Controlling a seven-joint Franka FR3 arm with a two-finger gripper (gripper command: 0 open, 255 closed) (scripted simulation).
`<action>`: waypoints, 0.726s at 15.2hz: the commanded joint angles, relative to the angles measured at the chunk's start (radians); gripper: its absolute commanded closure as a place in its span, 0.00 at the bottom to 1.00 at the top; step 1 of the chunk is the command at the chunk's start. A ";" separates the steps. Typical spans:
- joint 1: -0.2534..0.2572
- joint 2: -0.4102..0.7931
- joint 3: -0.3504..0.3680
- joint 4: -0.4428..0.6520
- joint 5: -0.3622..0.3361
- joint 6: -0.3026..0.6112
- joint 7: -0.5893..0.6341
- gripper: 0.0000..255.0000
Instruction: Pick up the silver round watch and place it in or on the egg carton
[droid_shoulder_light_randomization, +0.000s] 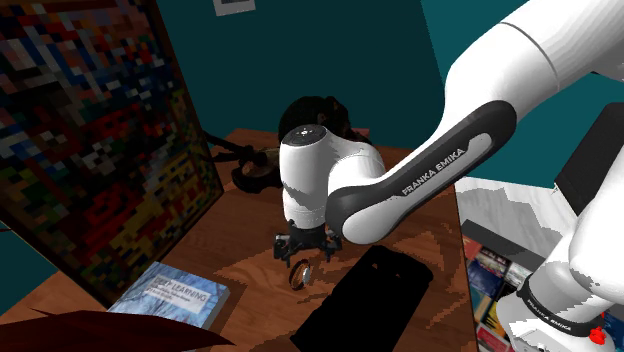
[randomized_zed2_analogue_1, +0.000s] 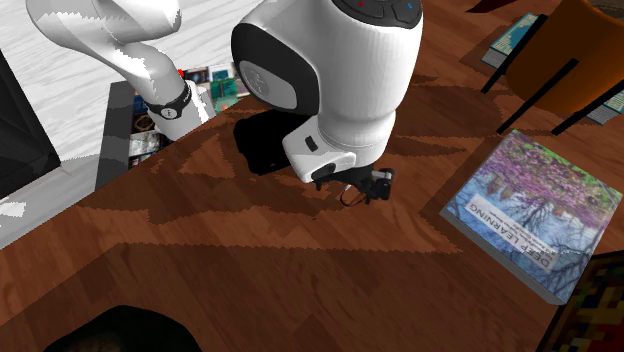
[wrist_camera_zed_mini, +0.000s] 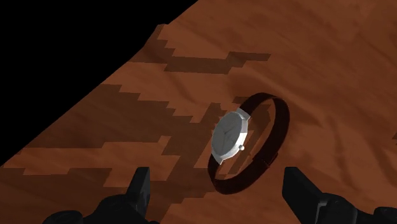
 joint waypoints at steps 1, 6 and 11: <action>0.000 0.000 0.000 0.000 0.000 0.001 0.000 0.00; 0.000 0.000 0.000 0.000 0.000 0.000 0.000 1.00; 0.000 0.000 0.000 0.000 0.000 0.000 0.000 1.00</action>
